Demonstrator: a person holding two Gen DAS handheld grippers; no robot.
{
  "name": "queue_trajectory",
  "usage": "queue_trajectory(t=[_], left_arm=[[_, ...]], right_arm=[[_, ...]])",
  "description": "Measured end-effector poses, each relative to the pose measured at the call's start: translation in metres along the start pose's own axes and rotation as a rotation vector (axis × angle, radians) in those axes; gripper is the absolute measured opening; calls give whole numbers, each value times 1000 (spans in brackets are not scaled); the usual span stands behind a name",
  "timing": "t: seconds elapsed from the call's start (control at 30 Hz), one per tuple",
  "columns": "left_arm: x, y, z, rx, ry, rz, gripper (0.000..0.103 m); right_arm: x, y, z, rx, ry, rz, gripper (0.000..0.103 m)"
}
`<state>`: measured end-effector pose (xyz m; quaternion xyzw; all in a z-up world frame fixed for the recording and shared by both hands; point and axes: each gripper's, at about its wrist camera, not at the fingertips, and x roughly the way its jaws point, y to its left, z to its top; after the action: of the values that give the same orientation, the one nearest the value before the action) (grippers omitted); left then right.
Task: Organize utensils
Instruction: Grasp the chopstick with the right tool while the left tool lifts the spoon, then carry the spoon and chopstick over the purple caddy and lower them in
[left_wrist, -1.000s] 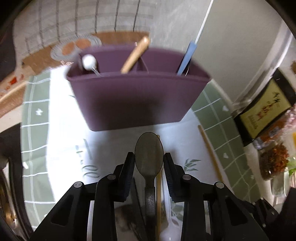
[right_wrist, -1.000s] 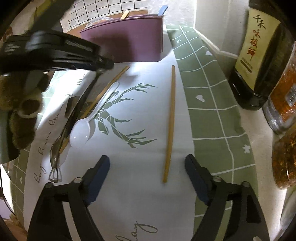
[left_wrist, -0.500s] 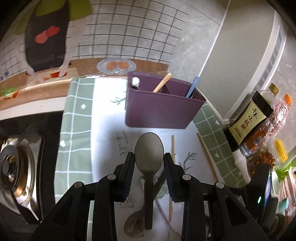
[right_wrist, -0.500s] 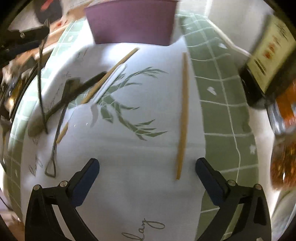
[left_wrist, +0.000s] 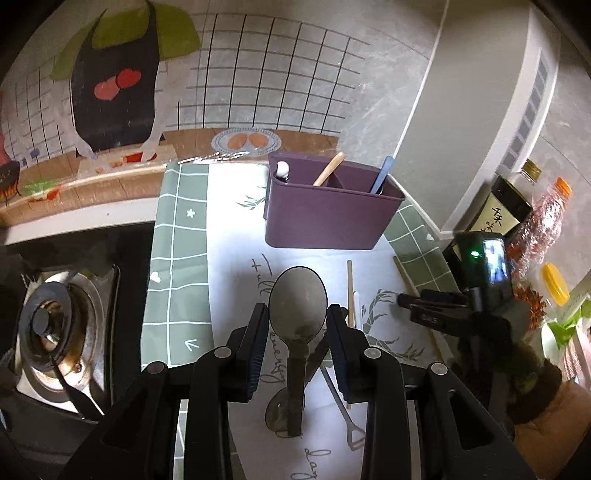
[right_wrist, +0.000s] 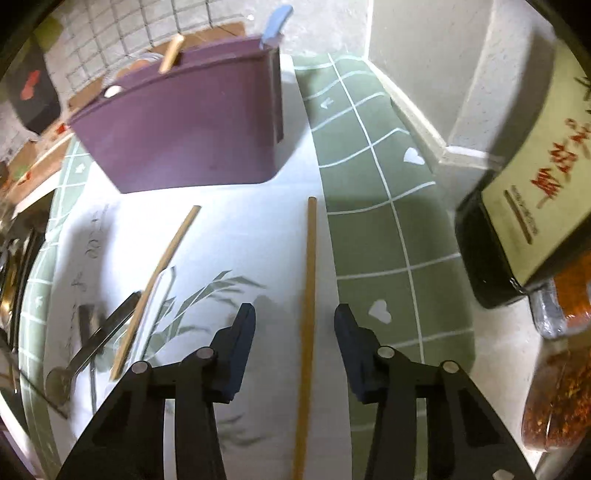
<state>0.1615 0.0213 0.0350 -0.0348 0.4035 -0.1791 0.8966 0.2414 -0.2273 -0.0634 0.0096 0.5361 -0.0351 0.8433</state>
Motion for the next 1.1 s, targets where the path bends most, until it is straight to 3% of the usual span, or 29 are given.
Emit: queue_trajectory(t=[0.07,0.13,0.2,0.23,0.7,1.1], left_arm=[[-5,-3,-1,7,-6,-4,33],[-9,-5,-2,11,-10,-10,33],[-10,-7,-3,15,-9,-16,33],[-11,-8,-4,19,-8,-19,33],[-14,-4,-15,-1,14,-39,33],[-45,-14,1,14,-59,-55,33]], right_arm=[[0,4,-1,-14,-5,-14,39],[-2,9,-3,-23,-5,-8,30],[-5,14,-5,-39,9,3,8],[-7,15,-7,-38,21,13,6],[-94,7,-40,-19,-114,126,5],[-161,9,-41,-39,-260,174,5]])
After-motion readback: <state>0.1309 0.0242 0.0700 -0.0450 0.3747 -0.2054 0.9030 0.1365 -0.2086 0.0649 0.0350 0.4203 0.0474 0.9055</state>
